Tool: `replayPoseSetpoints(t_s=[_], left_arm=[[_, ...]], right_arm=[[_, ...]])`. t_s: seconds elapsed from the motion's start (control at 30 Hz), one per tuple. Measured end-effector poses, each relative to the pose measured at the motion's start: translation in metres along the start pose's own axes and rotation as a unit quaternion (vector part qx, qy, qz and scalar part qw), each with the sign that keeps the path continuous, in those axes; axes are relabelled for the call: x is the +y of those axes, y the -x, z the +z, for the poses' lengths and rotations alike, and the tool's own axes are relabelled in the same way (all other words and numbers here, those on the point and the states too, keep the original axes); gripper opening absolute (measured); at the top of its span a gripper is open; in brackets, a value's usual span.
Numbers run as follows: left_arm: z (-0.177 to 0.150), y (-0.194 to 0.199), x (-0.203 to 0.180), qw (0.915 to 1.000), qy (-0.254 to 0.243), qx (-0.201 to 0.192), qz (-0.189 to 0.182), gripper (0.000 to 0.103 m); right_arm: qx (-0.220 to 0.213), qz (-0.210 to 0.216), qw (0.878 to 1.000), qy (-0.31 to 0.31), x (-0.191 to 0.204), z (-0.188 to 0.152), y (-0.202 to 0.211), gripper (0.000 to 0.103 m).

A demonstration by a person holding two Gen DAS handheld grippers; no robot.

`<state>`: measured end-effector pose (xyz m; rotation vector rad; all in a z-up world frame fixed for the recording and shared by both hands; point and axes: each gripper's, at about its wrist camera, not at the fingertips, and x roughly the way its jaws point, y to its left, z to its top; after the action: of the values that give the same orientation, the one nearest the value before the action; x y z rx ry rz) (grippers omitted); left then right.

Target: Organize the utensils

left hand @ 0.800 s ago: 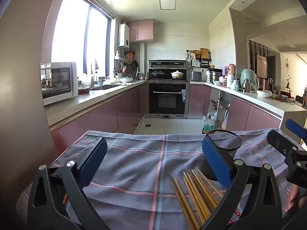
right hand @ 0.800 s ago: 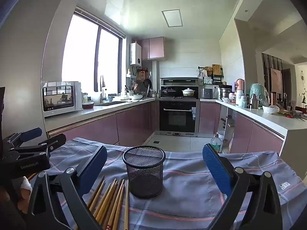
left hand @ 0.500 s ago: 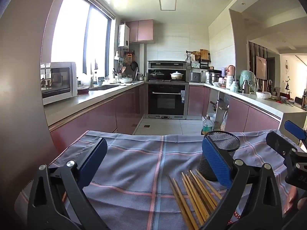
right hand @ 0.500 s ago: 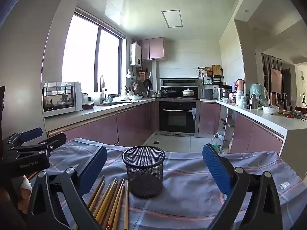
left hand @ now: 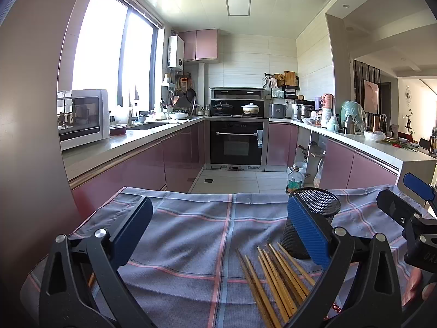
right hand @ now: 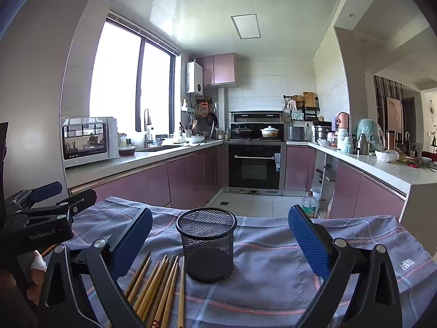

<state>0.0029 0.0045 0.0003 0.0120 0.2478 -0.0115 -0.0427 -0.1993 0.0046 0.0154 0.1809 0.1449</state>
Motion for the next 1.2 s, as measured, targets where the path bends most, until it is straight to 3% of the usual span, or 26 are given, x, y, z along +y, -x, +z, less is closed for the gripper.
replayPoseSetpoints(t_s=[1.2], left_arm=[[0.0027,-0.0007,-0.0008,1.0000,0.001,0.000,-0.001,0.097]], right_arm=[[-0.002,0.002,1.000,-0.003,-0.0042,0.0006,0.0032,0.096]])
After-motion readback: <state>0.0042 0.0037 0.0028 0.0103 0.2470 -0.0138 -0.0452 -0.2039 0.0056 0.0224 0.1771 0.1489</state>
